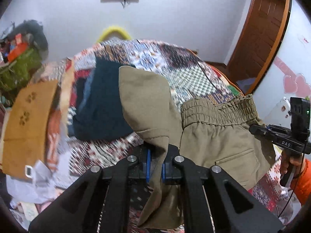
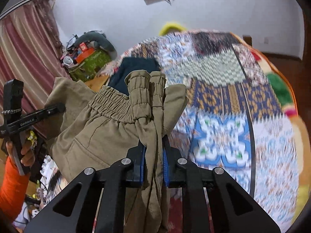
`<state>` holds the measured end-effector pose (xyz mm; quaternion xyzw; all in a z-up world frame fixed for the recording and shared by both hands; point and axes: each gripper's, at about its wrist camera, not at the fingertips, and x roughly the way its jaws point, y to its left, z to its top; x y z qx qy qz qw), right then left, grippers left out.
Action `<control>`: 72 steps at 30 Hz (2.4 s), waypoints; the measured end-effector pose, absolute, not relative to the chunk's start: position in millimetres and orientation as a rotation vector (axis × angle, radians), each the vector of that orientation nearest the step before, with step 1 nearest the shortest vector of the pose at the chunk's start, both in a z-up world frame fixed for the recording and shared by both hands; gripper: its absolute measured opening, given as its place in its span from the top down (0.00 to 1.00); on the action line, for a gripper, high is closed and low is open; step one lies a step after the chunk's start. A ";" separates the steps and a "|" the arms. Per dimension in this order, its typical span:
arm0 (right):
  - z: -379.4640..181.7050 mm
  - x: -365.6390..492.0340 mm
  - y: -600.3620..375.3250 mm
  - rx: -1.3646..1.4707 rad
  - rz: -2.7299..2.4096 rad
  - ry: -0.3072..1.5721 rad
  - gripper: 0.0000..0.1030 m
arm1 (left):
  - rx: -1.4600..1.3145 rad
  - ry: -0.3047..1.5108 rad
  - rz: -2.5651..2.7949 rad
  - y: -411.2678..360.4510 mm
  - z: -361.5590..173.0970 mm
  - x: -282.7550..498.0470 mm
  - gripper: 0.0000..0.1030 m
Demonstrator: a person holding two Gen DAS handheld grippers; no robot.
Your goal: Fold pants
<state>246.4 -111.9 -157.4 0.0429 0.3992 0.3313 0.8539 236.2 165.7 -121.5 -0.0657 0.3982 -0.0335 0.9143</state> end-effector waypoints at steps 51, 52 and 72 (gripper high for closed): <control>-146.1 340.2 60.8 -0.137 0.717 0.735 0.77 | -0.143 0.882 0.281 312.6 -167.6 317.6 0.62; -138.1 333.5 57.9 -0.130 0.722 0.717 0.77 | -0.140 0.861 0.273 307.1 -156.7 309.0 0.62; 9.1 96.3 -13.9 -0.091 0.819 0.203 0.72 | 0.020 0.297 0.203 148.7 22.7 65.0 0.44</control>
